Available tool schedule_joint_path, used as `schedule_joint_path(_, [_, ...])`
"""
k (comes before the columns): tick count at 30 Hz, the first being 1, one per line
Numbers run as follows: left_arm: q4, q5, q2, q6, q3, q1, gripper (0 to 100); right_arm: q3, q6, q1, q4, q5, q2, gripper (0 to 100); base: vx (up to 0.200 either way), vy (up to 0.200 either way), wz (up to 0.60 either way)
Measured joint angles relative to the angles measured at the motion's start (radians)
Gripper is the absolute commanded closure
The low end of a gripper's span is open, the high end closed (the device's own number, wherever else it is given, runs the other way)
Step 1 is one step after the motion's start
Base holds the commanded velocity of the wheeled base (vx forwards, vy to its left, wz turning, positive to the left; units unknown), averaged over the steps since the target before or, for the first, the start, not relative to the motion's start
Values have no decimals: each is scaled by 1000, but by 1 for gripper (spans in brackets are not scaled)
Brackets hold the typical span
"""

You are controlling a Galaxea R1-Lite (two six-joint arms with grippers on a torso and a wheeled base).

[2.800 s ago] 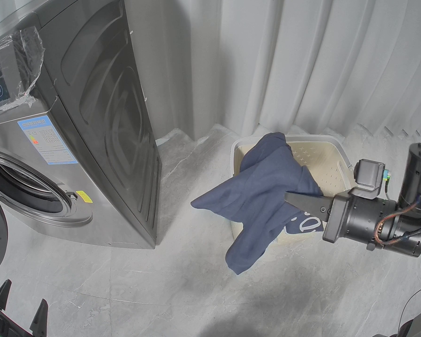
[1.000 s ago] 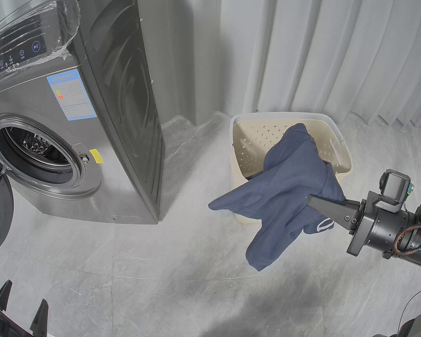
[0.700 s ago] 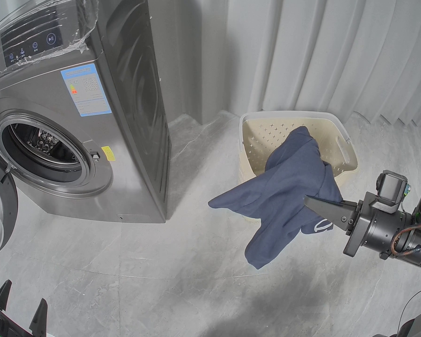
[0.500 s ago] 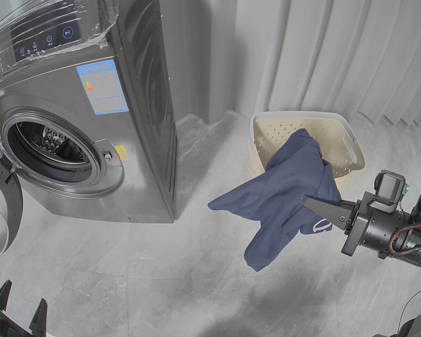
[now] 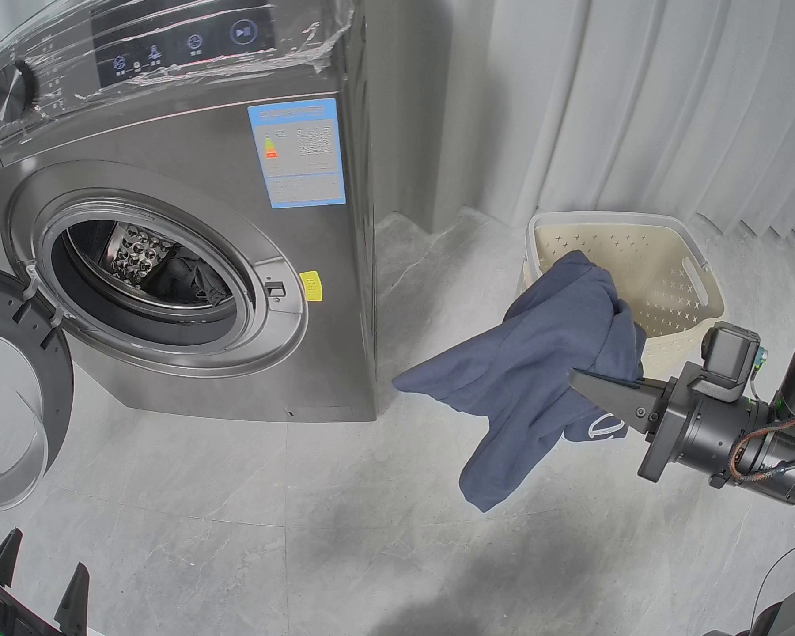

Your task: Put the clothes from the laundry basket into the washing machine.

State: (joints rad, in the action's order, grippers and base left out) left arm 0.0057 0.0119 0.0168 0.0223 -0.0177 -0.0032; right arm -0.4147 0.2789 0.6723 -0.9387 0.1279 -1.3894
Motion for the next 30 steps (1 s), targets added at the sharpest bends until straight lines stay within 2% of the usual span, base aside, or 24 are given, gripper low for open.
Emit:
schedule_joint_path(4, [0, 0, 0, 0, 0, 0, 0, 0, -19, -1, 0, 0, -2, 100, 0, 200, 0])
schedule_joint_path(13, [1, 0, 0, 2, 0, 0, 0, 8, -21, 0, 0, 2, -5, 100, 0, 200, 0])
schedule_joint_path(18, [1, 0, 0, 1, 0, 0, 0, 10, -23, 0, 0, 2, -5, 100, 0, 0, 0])
schedule_joint_path(30, [1, 0, 1, 6, 0, 0, 0, 5, -23, -1, -1, 2, -5, 100, -200, 0, 0])
